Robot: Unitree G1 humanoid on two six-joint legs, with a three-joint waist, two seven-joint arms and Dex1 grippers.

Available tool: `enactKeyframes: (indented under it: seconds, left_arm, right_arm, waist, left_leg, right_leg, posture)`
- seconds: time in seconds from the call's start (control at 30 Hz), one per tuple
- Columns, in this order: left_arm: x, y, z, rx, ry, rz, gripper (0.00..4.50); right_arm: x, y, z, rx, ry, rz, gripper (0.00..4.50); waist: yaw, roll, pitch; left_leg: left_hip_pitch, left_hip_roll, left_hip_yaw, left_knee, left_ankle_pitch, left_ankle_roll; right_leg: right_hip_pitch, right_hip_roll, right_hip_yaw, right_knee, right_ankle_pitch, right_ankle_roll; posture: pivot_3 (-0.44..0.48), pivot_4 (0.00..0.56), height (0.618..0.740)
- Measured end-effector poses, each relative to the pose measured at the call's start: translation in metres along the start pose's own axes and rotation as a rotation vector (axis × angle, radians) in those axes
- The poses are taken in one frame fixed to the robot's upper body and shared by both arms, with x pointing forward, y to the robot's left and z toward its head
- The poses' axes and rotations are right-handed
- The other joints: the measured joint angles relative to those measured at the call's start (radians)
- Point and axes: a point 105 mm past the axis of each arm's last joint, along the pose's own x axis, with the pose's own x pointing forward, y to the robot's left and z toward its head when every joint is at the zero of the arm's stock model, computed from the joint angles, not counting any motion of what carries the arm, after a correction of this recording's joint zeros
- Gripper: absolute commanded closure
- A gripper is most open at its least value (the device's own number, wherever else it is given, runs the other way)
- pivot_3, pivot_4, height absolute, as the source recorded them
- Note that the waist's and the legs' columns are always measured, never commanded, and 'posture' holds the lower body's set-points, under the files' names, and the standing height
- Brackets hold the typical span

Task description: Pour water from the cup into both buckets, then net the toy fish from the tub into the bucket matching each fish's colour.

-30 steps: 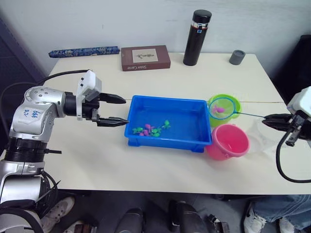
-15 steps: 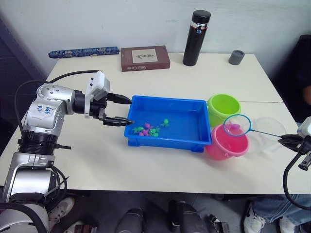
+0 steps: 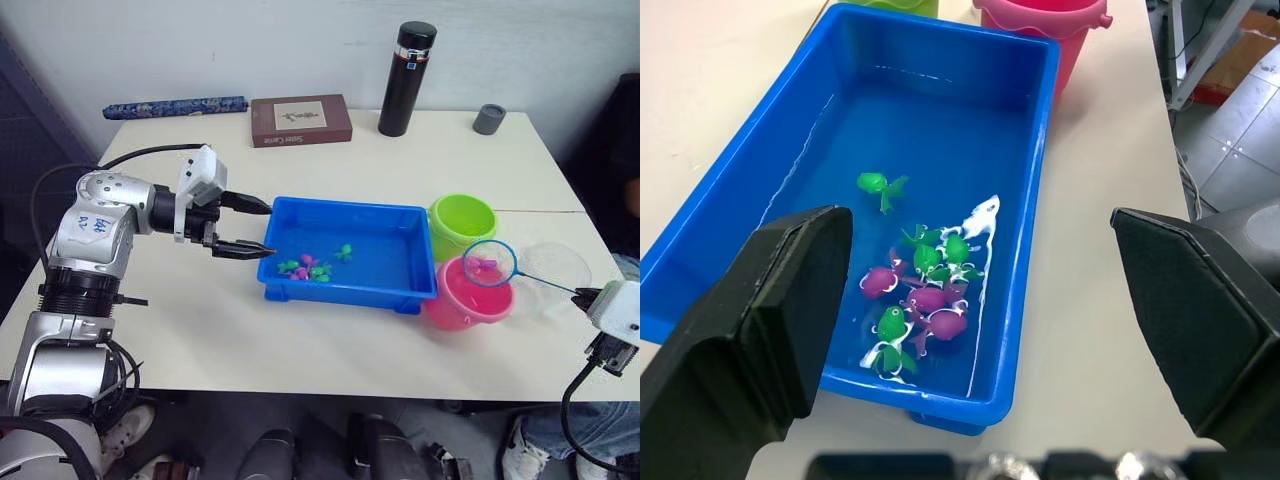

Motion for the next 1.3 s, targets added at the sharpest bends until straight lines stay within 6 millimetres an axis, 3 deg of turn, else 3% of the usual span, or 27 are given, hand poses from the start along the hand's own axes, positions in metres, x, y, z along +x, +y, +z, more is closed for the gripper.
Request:
enactKeyframes:
  seconds: [0.3,0.53,0.77,1.3]
  left_arm:
    - [0.006,0.005,0.002,0.001,-0.011,-0.024,0.04]
    - [0.015,0.005,-0.003,-0.013,-0.022,-0.048,0.04]
    - [0.017,0.004,-0.004,-0.010,-0.018,-0.053,0.04]
    - [0.018,0.004,-0.004,-0.012,-0.021,-0.057,0.04]
  right_arm:
    - [-0.004,0.009,0.010,-0.167,-0.016,-0.095,4.50]
    - [0.002,0.029,0.016,-0.261,-0.051,-0.191,4.50]
    - [0.004,0.045,-0.002,-0.354,-0.025,-0.216,4.50]
    - [-0.004,0.032,-0.011,-0.454,-0.049,-0.275,4.50]
  waist:
    - [-0.002,0.000,0.000]
    - [-0.002,0.000,0.000]
    - [-0.002,0.000,0.000]
    - [-0.003,0.000,0.000]
  left_leg:
    - [0.001,0.000,0.001,0.000,0.000,0.000]
    - [0.002,0.000,0.003,0.000,0.000,0.000]
    - [0.002,0.000,0.003,0.000,0.000,0.000]
    - [0.003,0.001,0.005,0.000,0.000,0.001]
  right_leg:
    - [0.000,0.002,0.002,0.001,0.000,0.000]
    - [0.000,0.002,0.003,0.001,0.000,0.000]
    - [0.000,0.002,0.004,0.001,0.000,0.000]
    - [0.000,0.004,0.007,0.001,0.000,0.000]
  posture:
    - [0.000,0.150,0.739]
    - [0.000,0.150,0.739]
    - [0.000,0.150,0.739]
    - [0.000,0.150,0.739]
